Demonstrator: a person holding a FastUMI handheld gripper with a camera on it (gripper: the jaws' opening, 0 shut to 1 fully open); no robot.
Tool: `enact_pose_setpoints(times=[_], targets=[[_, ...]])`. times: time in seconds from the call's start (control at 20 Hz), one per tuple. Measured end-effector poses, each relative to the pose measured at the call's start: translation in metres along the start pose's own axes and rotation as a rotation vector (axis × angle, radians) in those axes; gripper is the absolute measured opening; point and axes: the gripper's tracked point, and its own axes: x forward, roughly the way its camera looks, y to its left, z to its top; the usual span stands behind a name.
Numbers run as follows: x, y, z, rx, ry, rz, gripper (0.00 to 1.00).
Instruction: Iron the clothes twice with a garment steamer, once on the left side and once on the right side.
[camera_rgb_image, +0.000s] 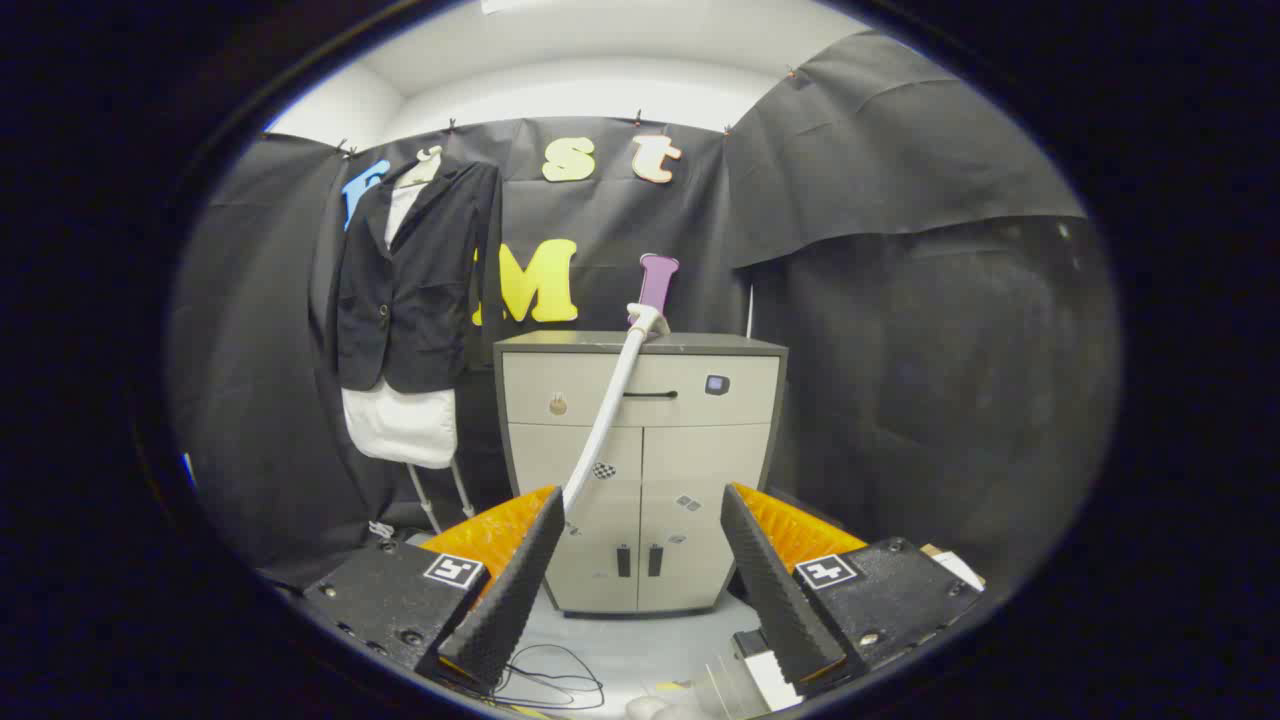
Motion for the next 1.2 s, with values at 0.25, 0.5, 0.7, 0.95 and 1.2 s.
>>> enact_pose_setpoints(times=[0.25, 0.5, 0.7, 0.95, 1.2], targets=[[-0.001, 0.003, 0.004, 0.006, -0.004, 0.003, 0.98], [0.0, 0.003, 0.009, -0.004, -0.018, 0.0, 0.98], [0.007, 0.004, 0.018, -0.014, -0.021, 0.015, 0.98], [0.031, -0.01, 0.031, -0.019, 0.007, 0.014, 0.98], [0.089, -0.031, 0.069, 0.016, 0.022, 0.033, 0.98]])
